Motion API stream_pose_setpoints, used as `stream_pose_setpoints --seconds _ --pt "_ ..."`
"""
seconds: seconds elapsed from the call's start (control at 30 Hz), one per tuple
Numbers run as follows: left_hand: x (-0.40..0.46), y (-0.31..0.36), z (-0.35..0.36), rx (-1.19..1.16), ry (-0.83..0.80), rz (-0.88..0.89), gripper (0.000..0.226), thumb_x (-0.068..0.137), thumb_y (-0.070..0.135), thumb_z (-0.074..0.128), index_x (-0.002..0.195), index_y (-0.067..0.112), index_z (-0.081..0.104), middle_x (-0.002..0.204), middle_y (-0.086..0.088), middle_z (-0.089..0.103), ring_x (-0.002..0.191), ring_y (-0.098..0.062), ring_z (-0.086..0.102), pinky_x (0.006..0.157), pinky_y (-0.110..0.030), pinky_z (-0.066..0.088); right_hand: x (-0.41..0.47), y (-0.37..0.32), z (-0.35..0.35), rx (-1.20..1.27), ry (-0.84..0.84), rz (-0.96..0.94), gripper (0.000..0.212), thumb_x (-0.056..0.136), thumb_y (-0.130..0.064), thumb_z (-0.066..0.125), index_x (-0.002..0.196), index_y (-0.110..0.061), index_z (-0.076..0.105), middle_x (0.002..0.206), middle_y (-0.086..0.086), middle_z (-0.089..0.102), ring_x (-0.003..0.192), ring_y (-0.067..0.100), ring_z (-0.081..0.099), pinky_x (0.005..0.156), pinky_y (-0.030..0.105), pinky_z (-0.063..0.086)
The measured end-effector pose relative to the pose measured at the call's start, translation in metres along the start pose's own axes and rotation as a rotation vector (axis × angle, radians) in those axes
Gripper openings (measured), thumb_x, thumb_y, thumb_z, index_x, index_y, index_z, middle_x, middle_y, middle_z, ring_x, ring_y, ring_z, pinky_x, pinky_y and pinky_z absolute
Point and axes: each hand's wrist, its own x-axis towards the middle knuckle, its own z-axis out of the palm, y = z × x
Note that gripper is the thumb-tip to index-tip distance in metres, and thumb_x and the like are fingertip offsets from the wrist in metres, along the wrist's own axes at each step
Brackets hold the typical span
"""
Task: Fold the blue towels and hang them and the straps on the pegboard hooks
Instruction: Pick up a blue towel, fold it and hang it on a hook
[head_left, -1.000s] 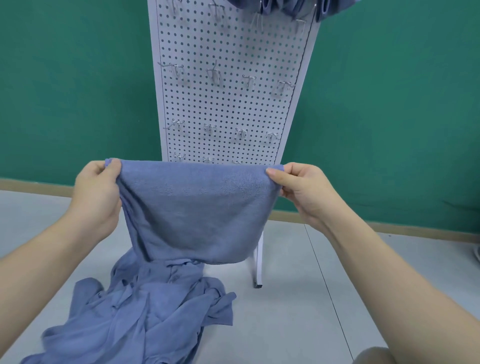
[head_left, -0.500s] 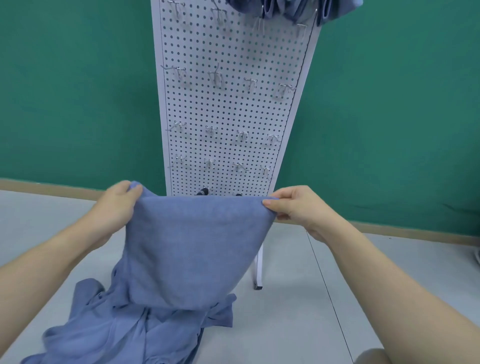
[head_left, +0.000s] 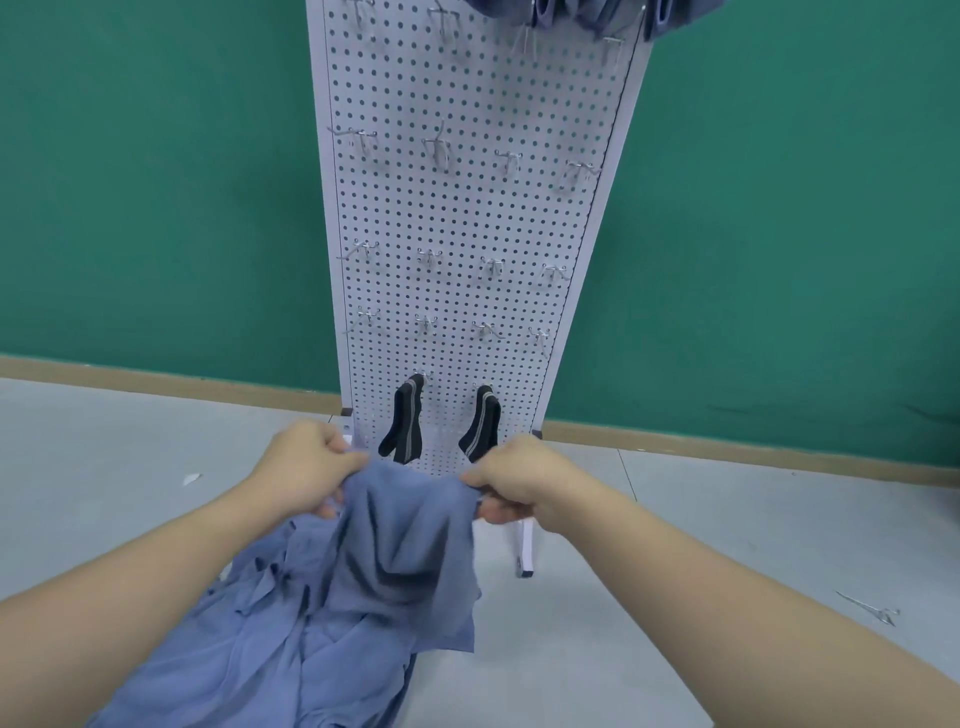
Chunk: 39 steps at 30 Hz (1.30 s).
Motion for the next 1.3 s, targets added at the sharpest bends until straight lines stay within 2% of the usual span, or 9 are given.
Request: stream_pose_setpoints --seconds 0.1,0.3,0.47,0.63,0.83,0.93,1.1,1.2,1.3 --pt "-0.012 0.029 0.014 -0.075 0.069 0.141 0.023 0.092 0.017 0.073 0.081 -0.001 0.064 0.056 -0.011 0.062 0.044 -0.02 0.06 0.046 -0.033 0.054 -0.005 -0.022 0.015 0.076 0.053 -0.129 0.008 0.095 -0.007 0.067 0.087 -0.009 0.063 0.068 0.005 0.061 0.054 0.014 0.057 0.048 0.02 0.049" --pt "-0.019 0.047 0.017 -0.057 0.21 0.377 0.022 0.092 0.024 0.073 0.073 0.018 0.066 0.058 -0.011 0.062 0.051 -0.026 0.053 0.058 -0.038 0.055 -0.012 -0.053 0.022 0.187 0.121 -0.234 0.011 0.093 -0.006 0.069 0.083 -0.009 0.065 0.058 0.003 0.057 0.06 0.023 0.051 0.06 0.028 0.051" --pt "-0.022 0.046 0.009 -0.184 0.212 0.371 0.015 0.093 0.025 0.074 0.081 0.016 0.073 0.07 -0.016 0.07 0.058 -0.032 0.066 0.059 -0.049 0.062 -0.005 -0.058 0.016 0.204 0.148 -0.251 0.024 0.097 -0.01 0.068 0.074 -0.01 0.063 0.046 -0.007 0.056 0.042 0.012 0.053 0.068 0.031 0.06" --pt "-0.023 0.048 0.01 -0.234 0.215 0.383 0.011 0.092 0.023 0.075 0.082 0.019 0.077 0.068 -0.005 0.073 0.063 -0.033 0.069 0.063 -0.05 0.062 -0.001 -0.06 0.021 0.217 0.136 -0.277 0.018 0.098 -0.014 0.068 0.081 -0.009 0.066 0.042 -0.007 0.053 0.047 0.015 0.053 0.08 0.039 0.062" --pt "-0.023 0.047 0.02 -0.234 0.106 0.421 0.019 0.101 0.013 0.062 0.105 0.018 0.079 0.071 0.006 0.073 0.062 -0.003 0.068 0.061 -0.023 0.059 0.008 -0.061 0.02 0.247 0.137 -0.263 0.018 0.1 -0.011 0.062 0.088 -0.001 0.07 0.059 0.004 0.064 0.05 0.018 0.058 0.079 0.041 0.063" --pt "-0.024 0.045 0.018 -0.228 0.069 0.411 0.026 0.102 0.006 0.057 0.117 0.015 0.076 0.081 -0.001 0.076 0.068 -0.005 0.071 0.064 -0.018 0.058 0.003 -0.061 0.019 0.249 0.124 -0.276 0.027 0.098 -0.026 0.069 0.089 -0.001 0.072 0.067 0.006 0.065 0.058 0.018 0.06 0.082 0.039 0.065" --pt "-0.019 0.042 0.008 -0.313 0.075 0.383 0.017 0.098 0.007 0.065 0.093 0.019 0.076 0.072 -0.004 0.073 0.065 -0.015 0.069 0.063 -0.029 0.06 -0.001 -0.061 0.02 0.171 0.105 -0.331 0.021 0.095 -0.018 0.074 0.106 0.0 0.071 0.073 0.003 0.063 0.064 0.012 0.059 0.066 0.022 0.059" --pt "-0.014 0.039 0.002 -0.233 0.116 0.424 0.007 0.093 0.018 0.075 0.093 0.021 0.069 0.087 -0.002 0.073 0.079 -0.023 0.069 0.079 -0.041 0.061 -0.005 -0.064 0.018 0.084 0.095 -0.37 0.012 0.097 -0.015 0.067 0.096 -0.005 0.073 0.067 -0.001 0.061 0.059 0.012 0.058 0.069 0.026 0.059" --pt "-0.015 0.037 -0.008 -0.164 0.043 0.508 0.029 0.091 0.032 0.076 0.117 0.031 0.062 0.118 0.011 0.066 0.111 -0.008 0.063 0.1 -0.034 0.052 -0.009 -0.066 0.015 0.041 0.066 -0.425 0.016 0.096 -0.012 0.061 0.089 -0.006 0.074 0.062 -0.003 0.061 0.059 0.014 0.057 0.075 0.033 0.06"
